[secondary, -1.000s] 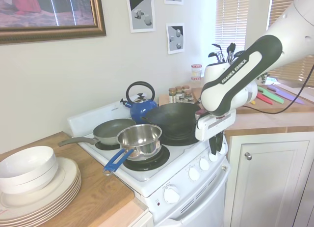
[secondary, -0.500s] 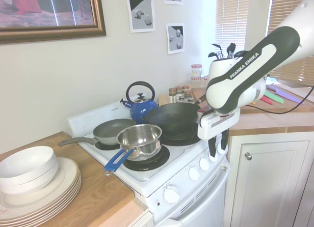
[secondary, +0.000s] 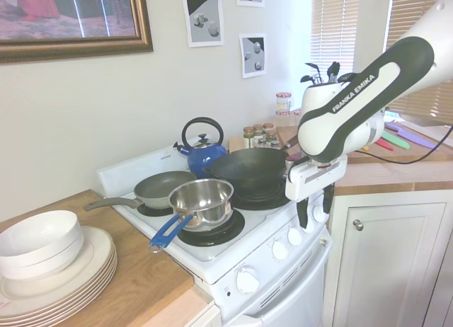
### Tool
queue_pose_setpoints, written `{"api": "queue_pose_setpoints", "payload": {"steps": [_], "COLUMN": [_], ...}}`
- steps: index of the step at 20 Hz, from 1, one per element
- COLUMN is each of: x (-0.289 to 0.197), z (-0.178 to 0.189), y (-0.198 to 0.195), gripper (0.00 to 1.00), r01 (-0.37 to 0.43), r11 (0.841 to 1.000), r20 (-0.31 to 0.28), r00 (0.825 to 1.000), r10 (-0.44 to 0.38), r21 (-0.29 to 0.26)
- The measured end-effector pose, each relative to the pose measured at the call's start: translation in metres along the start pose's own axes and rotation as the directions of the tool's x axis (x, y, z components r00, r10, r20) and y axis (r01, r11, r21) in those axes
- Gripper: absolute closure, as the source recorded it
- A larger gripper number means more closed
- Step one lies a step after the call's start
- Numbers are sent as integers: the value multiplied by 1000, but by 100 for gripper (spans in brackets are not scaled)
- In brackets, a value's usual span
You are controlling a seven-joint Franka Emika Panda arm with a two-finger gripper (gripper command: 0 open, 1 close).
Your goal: Turn on the stove on the bottom right
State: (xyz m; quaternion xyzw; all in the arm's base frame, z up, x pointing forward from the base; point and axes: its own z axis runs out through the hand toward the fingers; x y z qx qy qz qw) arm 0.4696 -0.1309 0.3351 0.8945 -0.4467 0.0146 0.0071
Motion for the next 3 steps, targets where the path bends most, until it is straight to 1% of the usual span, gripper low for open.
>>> {"api": "queue_pose_setpoints", "payload": {"steps": [3], "x": [0], "z": [2], "y": [3], "gripper": [0], "r01": [-4], "r11": [1000], "r20": [4], "r00": [1000], "r10": [4], "r21": [-3]}}
